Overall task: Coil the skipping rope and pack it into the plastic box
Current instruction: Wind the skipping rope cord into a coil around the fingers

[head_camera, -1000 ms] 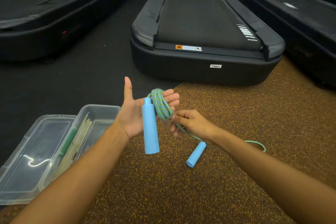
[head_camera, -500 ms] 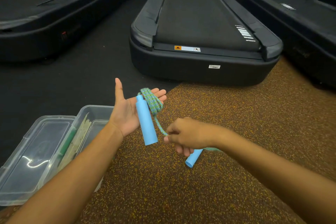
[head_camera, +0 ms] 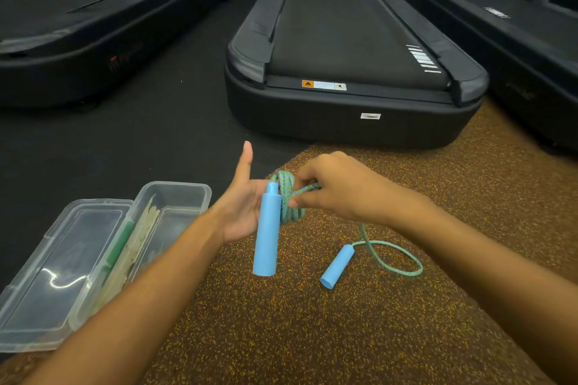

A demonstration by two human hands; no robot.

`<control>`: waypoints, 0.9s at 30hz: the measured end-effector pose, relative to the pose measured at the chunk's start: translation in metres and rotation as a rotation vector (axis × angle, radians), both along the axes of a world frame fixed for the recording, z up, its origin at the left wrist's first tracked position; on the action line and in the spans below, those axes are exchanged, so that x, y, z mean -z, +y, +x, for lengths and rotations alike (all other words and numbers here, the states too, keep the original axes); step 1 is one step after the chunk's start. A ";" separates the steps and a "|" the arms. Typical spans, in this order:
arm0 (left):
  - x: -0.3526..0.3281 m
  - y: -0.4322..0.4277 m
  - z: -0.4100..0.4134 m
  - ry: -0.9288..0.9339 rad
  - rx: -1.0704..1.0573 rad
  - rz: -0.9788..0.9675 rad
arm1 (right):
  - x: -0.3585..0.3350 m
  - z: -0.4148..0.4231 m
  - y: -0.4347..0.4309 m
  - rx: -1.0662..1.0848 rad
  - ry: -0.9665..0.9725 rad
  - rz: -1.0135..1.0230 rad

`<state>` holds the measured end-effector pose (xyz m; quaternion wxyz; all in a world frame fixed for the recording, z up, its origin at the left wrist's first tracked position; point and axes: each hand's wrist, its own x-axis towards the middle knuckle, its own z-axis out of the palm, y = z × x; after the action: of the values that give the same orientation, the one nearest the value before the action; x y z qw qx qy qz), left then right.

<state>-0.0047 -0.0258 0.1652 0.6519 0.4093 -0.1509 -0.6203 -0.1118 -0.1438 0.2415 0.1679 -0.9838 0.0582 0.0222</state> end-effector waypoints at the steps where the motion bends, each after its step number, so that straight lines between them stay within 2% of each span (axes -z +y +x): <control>1: -0.001 0.000 -0.002 -0.005 0.025 0.005 | 0.000 0.000 -0.001 -0.005 -0.014 0.033; 8: 0.005 -0.005 -0.003 -0.043 0.201 -0.019 | 0.004 0.004 -0.016 0.017 -0.089 0.190; 15: 0.001 -0.003 -0.005 -0.026 0.325 -0.057 | 0.017 0.010 -0.033 0.059 -0.110 0.562; 23: 0.001 -0.003 0.002 0.113 0.153 -0.187 | 0.049 0.010 -0.039 0.225 -0.108 0.997; 25: 0.002 -0.004 0.005 0.162 0.101 -0.238 | 0.058 0.010 -0.037 0.251 -0.112 1.050; 27: 0.002 -0.003 0.010 0.293 0.133 -0.387 | 0.065 0.010 -0.033 0.264 -0.113 1.047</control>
<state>0.0052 -0.0285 0.1630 0.6908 0.1715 -0.1974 -0.6741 -0.1018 -0.1769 0.1761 0.6399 -0.7526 0.1533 -0.0260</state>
